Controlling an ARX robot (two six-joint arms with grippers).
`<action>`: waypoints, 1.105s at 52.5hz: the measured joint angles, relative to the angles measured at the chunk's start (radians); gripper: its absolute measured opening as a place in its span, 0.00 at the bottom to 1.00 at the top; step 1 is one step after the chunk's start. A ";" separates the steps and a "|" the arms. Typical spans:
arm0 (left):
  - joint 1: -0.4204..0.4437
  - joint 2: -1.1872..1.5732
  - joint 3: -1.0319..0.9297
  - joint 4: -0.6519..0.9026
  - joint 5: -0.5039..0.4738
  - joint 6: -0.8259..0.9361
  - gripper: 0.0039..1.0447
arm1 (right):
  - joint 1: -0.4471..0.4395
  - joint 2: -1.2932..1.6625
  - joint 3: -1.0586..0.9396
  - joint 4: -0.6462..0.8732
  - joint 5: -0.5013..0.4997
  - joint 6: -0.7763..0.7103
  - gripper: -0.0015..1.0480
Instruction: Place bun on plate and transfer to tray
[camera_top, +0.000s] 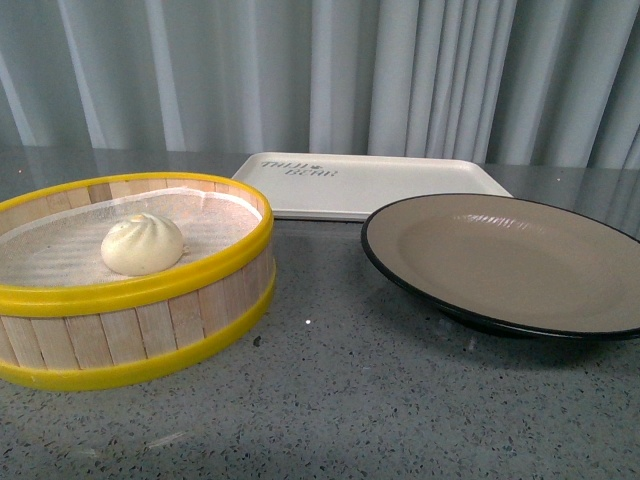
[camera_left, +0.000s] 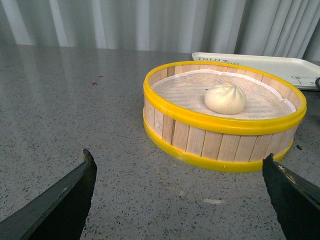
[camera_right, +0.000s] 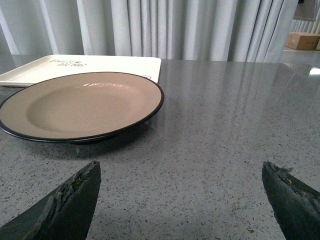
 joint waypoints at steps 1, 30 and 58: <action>0.000 0.000 0.000 0.000 0.000 0.000 0.94 | 0.000 0.000 0.000 0.000 0.000 0.000 0.92; 0.000 0.000 0.000 0.000 0.000 0.000 0.94 | 0.000 0.000 0.000 0.000 0.000 0.000 0.92; -0.029 0.563 0.251 0.069 -0.136 -0.302 0.94 | 0.000 0.000 0.000 0.000 0.001 0.000 0.92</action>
